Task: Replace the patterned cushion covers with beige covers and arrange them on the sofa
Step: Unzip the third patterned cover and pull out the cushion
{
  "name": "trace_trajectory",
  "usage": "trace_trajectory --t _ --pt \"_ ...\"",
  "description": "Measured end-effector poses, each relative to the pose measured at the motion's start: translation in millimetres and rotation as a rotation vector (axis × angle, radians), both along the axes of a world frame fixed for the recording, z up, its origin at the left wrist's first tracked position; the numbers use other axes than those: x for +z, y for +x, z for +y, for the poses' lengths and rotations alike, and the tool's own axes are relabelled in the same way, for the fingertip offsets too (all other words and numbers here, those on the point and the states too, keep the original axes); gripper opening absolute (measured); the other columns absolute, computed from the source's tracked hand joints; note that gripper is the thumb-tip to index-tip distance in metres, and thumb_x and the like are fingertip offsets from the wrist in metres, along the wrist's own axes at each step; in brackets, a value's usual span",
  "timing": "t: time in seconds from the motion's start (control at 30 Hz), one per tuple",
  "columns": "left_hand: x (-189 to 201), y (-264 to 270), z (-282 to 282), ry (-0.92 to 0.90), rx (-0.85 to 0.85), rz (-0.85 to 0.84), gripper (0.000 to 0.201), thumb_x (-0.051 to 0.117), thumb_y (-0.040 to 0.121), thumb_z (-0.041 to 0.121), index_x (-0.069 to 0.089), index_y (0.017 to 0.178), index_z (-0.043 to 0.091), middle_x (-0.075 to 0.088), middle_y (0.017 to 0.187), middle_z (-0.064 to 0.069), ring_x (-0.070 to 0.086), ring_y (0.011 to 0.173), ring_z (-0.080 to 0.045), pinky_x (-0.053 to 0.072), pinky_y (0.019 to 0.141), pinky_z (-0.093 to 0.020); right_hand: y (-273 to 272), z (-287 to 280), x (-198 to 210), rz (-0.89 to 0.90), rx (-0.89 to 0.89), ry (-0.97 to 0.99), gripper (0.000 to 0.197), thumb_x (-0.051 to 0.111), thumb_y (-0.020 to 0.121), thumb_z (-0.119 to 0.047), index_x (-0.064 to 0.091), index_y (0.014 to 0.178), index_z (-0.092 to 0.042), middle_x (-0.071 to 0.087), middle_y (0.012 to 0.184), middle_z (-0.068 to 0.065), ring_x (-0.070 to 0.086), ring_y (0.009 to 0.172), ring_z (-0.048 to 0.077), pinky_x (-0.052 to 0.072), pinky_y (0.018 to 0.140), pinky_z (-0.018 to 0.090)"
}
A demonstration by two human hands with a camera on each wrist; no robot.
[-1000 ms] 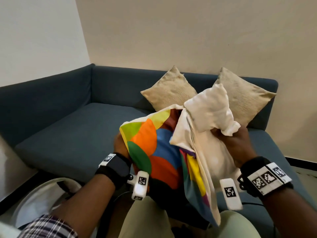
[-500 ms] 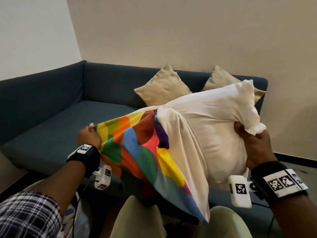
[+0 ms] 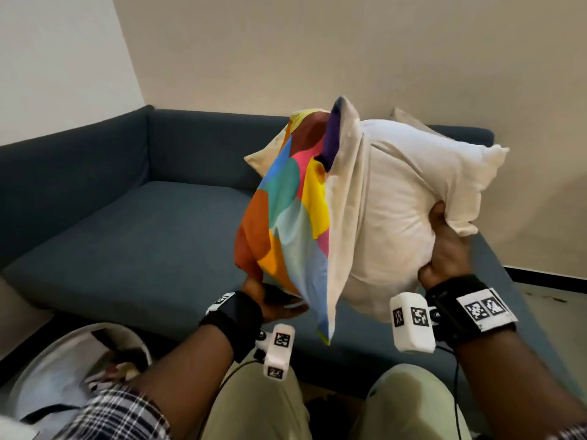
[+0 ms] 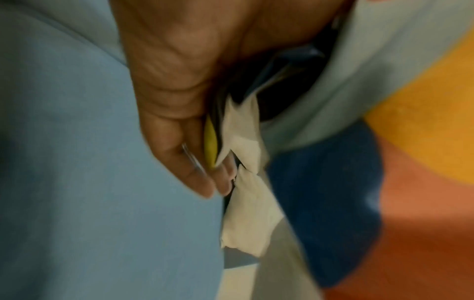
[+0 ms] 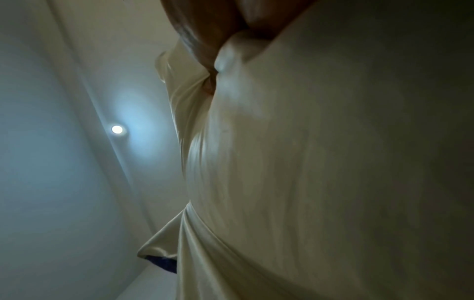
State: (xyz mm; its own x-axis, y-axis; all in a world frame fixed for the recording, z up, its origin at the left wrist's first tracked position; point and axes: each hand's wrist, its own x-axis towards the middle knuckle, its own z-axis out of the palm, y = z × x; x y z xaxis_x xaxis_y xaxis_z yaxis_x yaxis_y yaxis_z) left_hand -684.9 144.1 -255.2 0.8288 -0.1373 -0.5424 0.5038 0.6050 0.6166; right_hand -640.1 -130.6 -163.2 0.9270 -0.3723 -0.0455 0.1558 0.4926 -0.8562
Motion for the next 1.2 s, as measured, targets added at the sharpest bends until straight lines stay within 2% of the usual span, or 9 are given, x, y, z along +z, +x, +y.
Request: trace_trajectory --t 0.07,0.23,0.3,0.57,0.7,0.8,0.93,1.07,1.2 --pt "4 9 -2 0.018 0.179 -0.081 0.051 0.045 0.094 0.054 0.065 0.117 0.013 0.069 0.113 -0.017 0.062 0.103 -0.037 0.049 0.084 -0.051 -1 1 -2 -0.014 -0.012 0.036 0.048 0.077 0.086 -0.044 0.064 0.126 -0.021 0.074 0.113 -0.008 0.073 0.094 0.005 0.062 0.072 0.027" --pt "-68 69 107 0.772 0.490 -0.042 0.060 0.050 0.089 0.053 0.063 0.127 0.008 0.068 0.123 -0.016 0.067 0.108 -0.035 0.056 0.093 -0.051 4 -16 -8 -0.009 -0.044 0.026 0.046 0.079 0.087 -0.032 0.066 0.126 -0.012 0.075 0.114 0.002 0.074 0.097 0.015 0.063 0.078 0.039" --pt "-72 76 143 0.865 0.600 -0.012 0.066 0.054 0.083 0.063 0.068 0.120 0.010 0.069 0.119 -0.021 0.066 0.110 -0.039 0.053 0.095 -0.057 3 -22 -10 -0.004 -0.056 0.006 0.043 0.078 0.088 -0.027 0.066 0.125 -0.010 0.074 0.114 0.004 0.074 0.098 0.016 0.063 0.078 0.039" --pt "14 40 151 1.021 0.664 0.129 0.048 0.038 0.107 0.034 0.056 0.137 0.000 0.053 0.142 -0.022 0.050 0.129 -0.036 0.038 0.099 -0.037 5 -41 -6 0.008 -0.117 -0.117 0.042 0.084 0.082 -0.025 0.069 0.118 -0.009 0.075 0.106 0.003 0.074 0.091 0.016 0.062 0.078 0.038" --pt "14 29 193 1.215 0.541 0.204 0.048 0.051 0.102 0.022 0.043 0.144 -0.001 0.043 0.148 -0.028 0.045 0.134 -0.044 0.034 0.110 -0.046 3 -68 1 -0.023 -0.238 -0.168 0.049 0.082 0.082 -0.038 0.069 0.119 -0.009 0.073 0.114 0.000 0.070 0.103 0.013 0.057 0.076 0.017" --pt "-6 24 217 1.227 0.493 0.240 0.065 0.074 0.085 0.026 0.047 0.140 0.005 0.044 0.146 -0.026 0.049 0.130 -0.045 0.042 0.109 -0.048 3 -87 -7 0.000 -0.273 -0.090 0.056 0.080 0.082 -0.046 0.067 0.126 -0.014 0.071 0.117 -0.003 0.070 0.101 0.012 0.058 0.071 0.019" --pt "-28 28 170 0.930 0.719 0.060 0.063 0.039 0.101 0.054 0.059 0.125 0.000 0.061 0.131 -0.021 0.062 0.116 -0.037 0.051 0.099 -0.048 16 -79 -40 0.137 -0.265 -0.012 0.073 0.084 0.073 -0.054 0.062 0.132 -0.018 0.071 0.116 -0.001 0.074 0.092 0.015 0.062 0.070 0.036" --pt "-31 34 116 1.176 0.445 -0.141 0.056 0.071 0.064 0.064 0.067 0.080 0.011 0.064 0.087 -0.009 0.064 0.086 -0.021 0.049 0.075 -0.036 61 -85 -98 0.229 -0.212 0.059 0.107 0.090 0.034 -0.076 0.062 0.127 -0.031 0.073 0.118 -0.001 0.076 0.090 0.024 0.061 0.071 0.050" --pt "-60 42 104 1.584 0.112 -0.081 0.077 0.084 0.052 0.063 0.069 0.114 0.021 0.070 0.115 -0.009 0.066 0.107 -0.028 0.051 0.092 -0.032 98 -83 -138 0.320 -0.091 0.079 0.099 0.090 0.033 -0.077 0.067 0.118 -0.034 0.076 0.113 0.001 0.075 0.094 0.029 0.058 0.077 0.059"
